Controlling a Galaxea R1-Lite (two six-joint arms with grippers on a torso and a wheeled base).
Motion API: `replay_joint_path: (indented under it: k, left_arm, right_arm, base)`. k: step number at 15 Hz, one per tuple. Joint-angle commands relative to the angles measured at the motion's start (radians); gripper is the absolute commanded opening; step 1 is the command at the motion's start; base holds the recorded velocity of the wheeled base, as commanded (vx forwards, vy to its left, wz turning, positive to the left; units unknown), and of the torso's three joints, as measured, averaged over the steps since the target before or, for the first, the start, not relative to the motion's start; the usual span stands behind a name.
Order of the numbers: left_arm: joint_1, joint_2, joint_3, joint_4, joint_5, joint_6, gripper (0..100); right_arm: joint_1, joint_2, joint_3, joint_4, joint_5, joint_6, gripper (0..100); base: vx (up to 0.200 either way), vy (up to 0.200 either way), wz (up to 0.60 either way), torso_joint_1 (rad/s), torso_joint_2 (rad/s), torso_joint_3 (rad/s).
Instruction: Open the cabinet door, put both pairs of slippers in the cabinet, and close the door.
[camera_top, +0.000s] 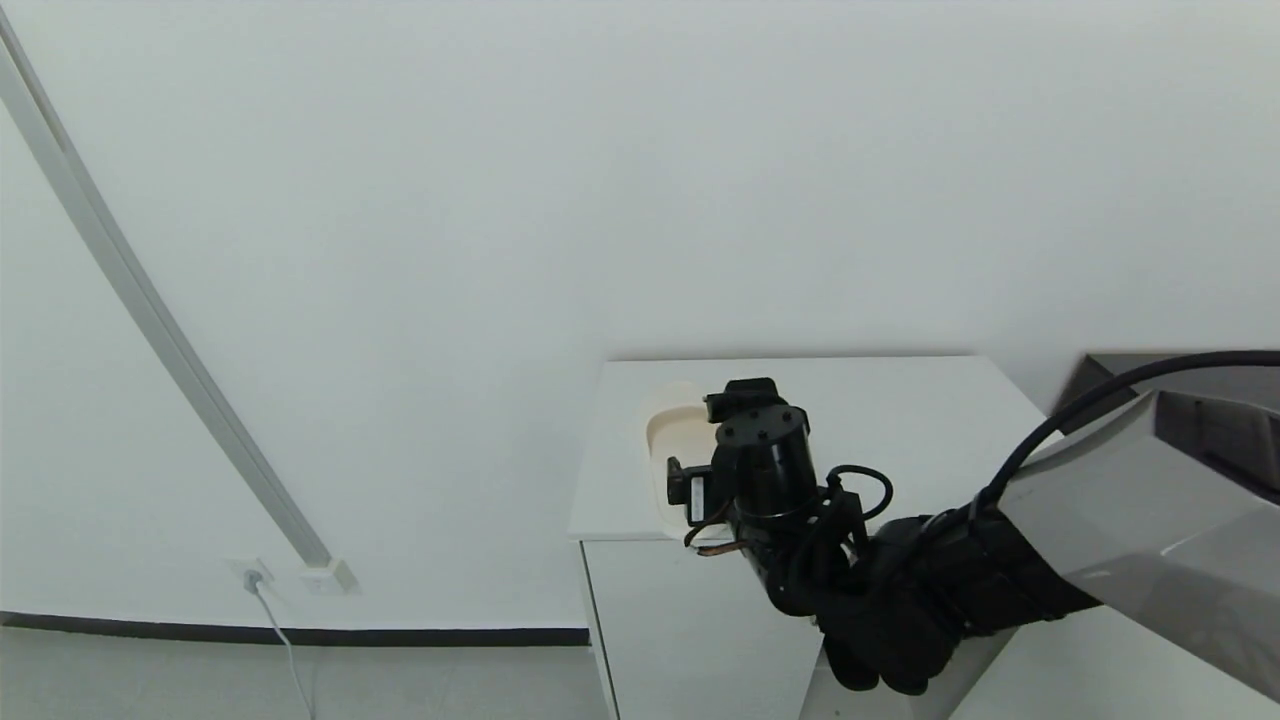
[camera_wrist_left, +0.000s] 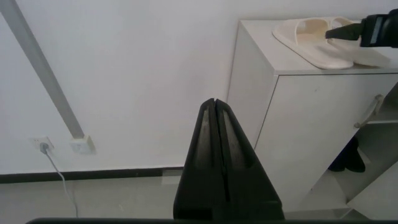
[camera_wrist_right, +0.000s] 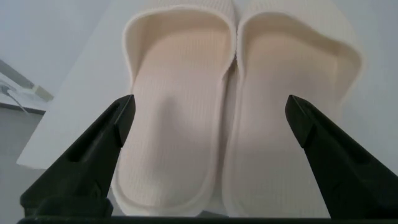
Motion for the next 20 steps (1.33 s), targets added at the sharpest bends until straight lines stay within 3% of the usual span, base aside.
replay_joint_path:
  k: [1, 11, 17, 18, 20]
  left_arm:
    - [0.0, 0.0, 0.0, 0.0, 0.0, -0.001, 0]
    - [0.0, 0.0, 0.001, 0.0, 0.0, -0.001, 0]
    - [0.0, 0.0, 0.0, 0.0, 0.0, -0.001, 0]
    - [0.0, 0.0, 0.0, 0.0, 0.0, -0.001, 0]
    - [0.0, 0.0, 0.0, 0.0, 0.0, -0.001, 0]
  right_arm:
    - [-0.021, 0.067, -0.053, 0.001, 0.0, -0.007, 100]
    - [-0.105, 0.234, -0.312, 0.006, 0.008, -0.082, 100]
    - [-0.144, 0.291, -0.459, 0.105, 0.008, -0.083, 100]
    - [-0.147, 0.295, -0.464, 0.109, 0.01, -0.083, 0]
    - [-0.151, 0.298, -0.47, 0.107, 0.008, -0.082, 0]
  base:
    - [0.0, 0.0, 0.0, 0.0, 0.0, 0.0]
    - [0.0, 0.0, 0.0, 0.0, 0.0, 0.0]
    - [0.0, 0.0, 0.0, 0.0, 0.0, 0.0]
    - [0.0, 0.0, 0.0, 0.0, 0.0, 0.0]
    - [0.0, 0.0, 0.0, 0.0, 0.0, 0.0]
